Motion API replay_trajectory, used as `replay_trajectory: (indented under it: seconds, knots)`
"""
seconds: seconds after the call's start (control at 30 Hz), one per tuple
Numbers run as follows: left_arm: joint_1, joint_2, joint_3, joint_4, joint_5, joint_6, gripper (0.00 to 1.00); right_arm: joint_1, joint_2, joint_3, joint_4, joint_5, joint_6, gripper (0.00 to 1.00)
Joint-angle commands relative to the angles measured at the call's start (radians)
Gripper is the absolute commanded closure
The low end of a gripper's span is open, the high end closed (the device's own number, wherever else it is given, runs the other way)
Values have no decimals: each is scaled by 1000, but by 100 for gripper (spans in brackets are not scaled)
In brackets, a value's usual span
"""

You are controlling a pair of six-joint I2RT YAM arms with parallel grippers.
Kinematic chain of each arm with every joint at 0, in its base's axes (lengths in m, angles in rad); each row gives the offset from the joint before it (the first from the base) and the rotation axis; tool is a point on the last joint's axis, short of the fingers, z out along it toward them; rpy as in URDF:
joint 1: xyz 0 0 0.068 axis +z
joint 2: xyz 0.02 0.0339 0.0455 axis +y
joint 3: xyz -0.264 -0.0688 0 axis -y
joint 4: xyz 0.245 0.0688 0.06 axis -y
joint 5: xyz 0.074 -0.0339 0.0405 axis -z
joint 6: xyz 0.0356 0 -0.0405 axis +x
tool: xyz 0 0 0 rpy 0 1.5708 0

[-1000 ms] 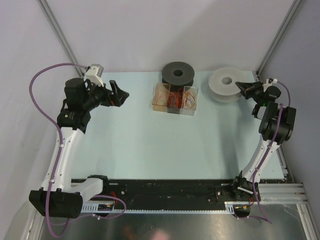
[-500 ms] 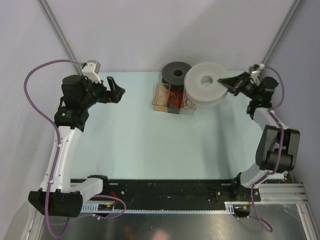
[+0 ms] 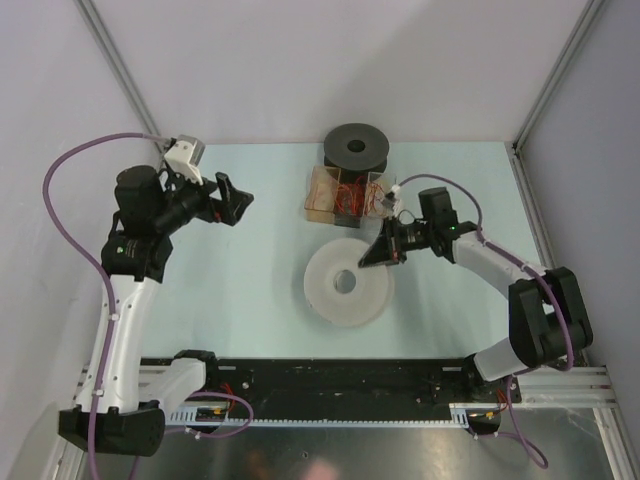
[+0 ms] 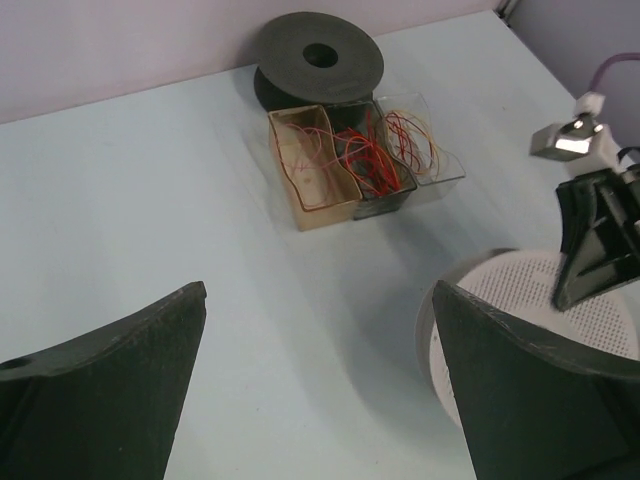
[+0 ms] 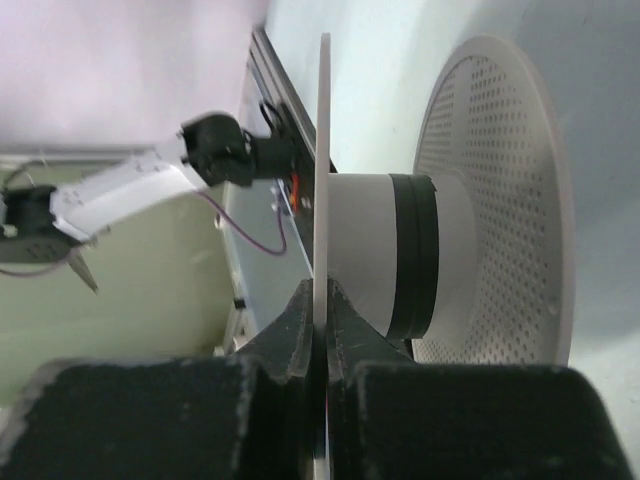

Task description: Wrap the cables

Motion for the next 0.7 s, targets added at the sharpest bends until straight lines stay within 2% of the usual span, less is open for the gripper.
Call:
replay_trajectory:
  seconds: [0.0, 0.27, 0.33, 0.43, 0.53, 0.6, 0.67]
  knots:
    - [4, -16, -30, 4, 56, 18, 0, 63, 50, 4, -65, -39, -152, 100]
    - [4, -33, -55, -8, 60, 21, 1, 84, 228, 19, 68, -62, -131, 98]
    - [4, -35, -61, -10, 57, 19, 1, 84, 259, 36, 46, -26, -163, 87]
    - [3, -34, -66, -11, 53, 17, 1, 74, 270, 71, -2, 26, -201, 57]
    - [4, -28, -60, -12, 23, 23, 1, 41, 255, 135, -109, 88, -274, 35]
    - [4, -10, -40, -16, -18, 16, 1, 4, 241, 192, -206, 131, -351, 23]
    - [4, 9, -9, -24, -51, 23, 1, -38, 231, 258, -322, 177, -446, 18]
